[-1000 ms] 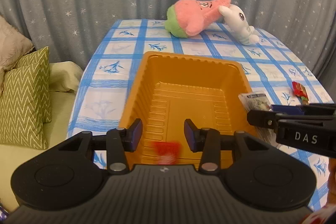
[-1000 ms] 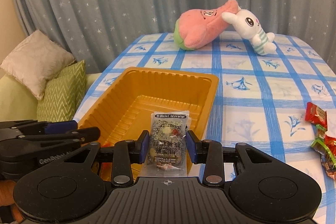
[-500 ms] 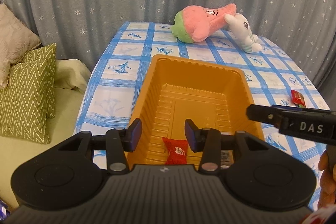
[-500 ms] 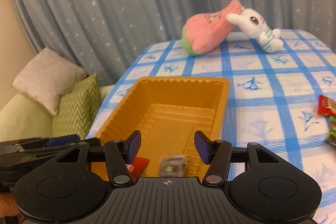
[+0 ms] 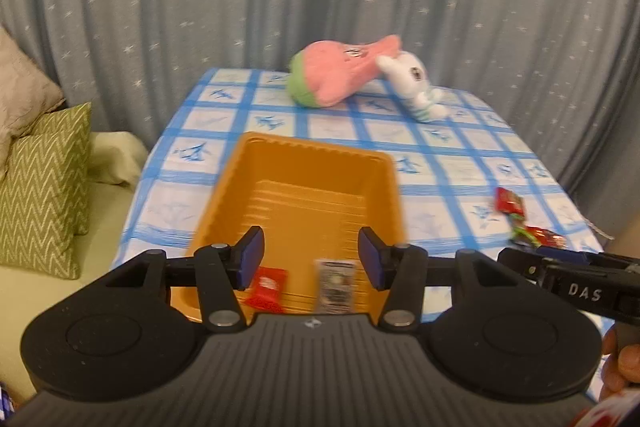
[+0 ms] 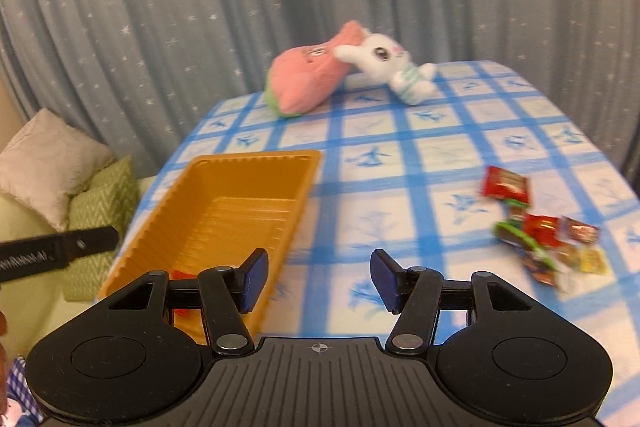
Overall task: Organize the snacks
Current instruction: 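Open the left gripper over the tray while the right releases the nut bag, then move both open grippers back toward the remaining snack pile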
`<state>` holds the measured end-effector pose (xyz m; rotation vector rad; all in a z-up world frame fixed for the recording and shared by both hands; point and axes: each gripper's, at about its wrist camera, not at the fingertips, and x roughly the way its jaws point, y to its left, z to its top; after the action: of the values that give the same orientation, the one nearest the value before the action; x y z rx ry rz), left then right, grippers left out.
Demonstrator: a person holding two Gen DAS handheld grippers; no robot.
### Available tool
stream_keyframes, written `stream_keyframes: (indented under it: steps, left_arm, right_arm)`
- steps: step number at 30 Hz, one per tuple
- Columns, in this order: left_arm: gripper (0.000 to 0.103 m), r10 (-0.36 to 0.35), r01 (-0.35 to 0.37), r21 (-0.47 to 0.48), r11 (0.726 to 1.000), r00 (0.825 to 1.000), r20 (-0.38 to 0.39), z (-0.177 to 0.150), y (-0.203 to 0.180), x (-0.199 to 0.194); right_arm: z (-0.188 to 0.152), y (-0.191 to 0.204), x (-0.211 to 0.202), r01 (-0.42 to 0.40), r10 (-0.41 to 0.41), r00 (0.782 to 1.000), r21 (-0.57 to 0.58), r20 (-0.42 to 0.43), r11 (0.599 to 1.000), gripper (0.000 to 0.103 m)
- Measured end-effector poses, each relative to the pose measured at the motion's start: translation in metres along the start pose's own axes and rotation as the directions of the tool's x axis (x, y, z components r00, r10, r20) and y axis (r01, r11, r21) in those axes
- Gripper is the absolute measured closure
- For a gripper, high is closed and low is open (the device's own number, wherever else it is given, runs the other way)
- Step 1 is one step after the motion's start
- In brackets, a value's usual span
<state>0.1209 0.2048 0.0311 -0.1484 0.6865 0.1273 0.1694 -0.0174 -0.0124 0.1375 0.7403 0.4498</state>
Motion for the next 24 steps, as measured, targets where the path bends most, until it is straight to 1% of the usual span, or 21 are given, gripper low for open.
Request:
stream_keyframes:
  steps: [5,12,18,24]
  left_arm:
    - [0.050,-0.039,0.039,0.020,0.999,0.999,0.007,-0.003,-0.030,-0.014]
    - [0.043,-0.101,0.101,0.024,0.995,0.995,0.009,-0.010,-0.071,-0.025]
    - [0.040,-0.148,0.148,0.024,0.989,0.989,-0.004,-0.020,-0.103,-0.026]
    - [0.036,-0.172,0.172,0.018,0.985,0.985,-0.017,-0.031,-0.124,-0.025]
  right_arm:
    - [-0.008,-0.023,-0.032,0.051,-0.051,0.999,0.019,0.014,0.999,0.046]
    - [-0.017,-0.057,-0.069,0.114,-0.115,0.993,0.040,0.028,0.993,0.046]
    - [-0.024,-0.087,-0.093,0.165,-0.168,0.985,0.062,0.038,0.984,0.046]
    - [-0.030,-0.111,-0.109,0.202,-0.206,0.978,0.091,0.038,0.975,0.046]
